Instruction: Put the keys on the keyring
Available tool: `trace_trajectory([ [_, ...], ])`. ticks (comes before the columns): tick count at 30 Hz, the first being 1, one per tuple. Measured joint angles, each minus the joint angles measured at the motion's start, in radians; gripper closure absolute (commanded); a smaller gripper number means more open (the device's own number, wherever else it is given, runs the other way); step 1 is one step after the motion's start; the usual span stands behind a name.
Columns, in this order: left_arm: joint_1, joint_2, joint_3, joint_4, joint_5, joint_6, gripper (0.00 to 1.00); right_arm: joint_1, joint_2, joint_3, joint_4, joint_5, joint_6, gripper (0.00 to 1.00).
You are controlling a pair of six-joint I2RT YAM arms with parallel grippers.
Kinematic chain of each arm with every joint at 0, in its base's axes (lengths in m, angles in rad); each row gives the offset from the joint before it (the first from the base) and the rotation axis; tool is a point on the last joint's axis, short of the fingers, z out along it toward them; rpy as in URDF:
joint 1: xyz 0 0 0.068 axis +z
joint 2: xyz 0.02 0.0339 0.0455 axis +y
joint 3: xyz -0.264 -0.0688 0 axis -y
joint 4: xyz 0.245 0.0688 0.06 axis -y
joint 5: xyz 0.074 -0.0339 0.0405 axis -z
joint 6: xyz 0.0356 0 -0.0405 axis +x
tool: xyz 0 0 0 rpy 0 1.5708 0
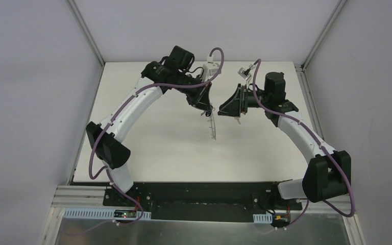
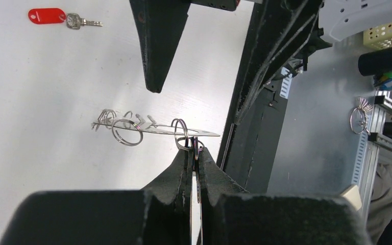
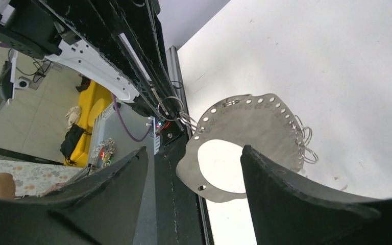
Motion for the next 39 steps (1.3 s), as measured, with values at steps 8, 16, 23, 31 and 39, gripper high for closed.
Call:
trace_trajectory([
  [8, 0.000, 0.101, 0.066, 0.036, -0.004, -0.060, 1.00, -0.082, -0.009, 0.000, -0.074, 0.069, -0.063, 0.29],
  [16, 0.007, 0.122, -0.135, 0.238, 0.024, -0.119, 1.00, -0.245, -0.039, -0.041, -0.089, 0.100, -0.084, 0.29],
  [23, 0.039, 0.122, -0.296, 0.208, -0.011, -0.047, 1.00, -0.278, -0.039, -0.101, -0.154, 0.129, -0.165, 0.27],
  [31, 0.051, 0.122, -0.405, 0.115, -0.100, 0.064, 0.91, -0.278, -0.039, -0.154, -0.206, 0.186, -0.245, 0.25],
  [39, 0.051, 0.135, -0.470, 0.078, -0.166, 0.077, 0.81, -0.278, -0.031, -0.176, -0.227, 0.264, -0.291, 0.23],
])
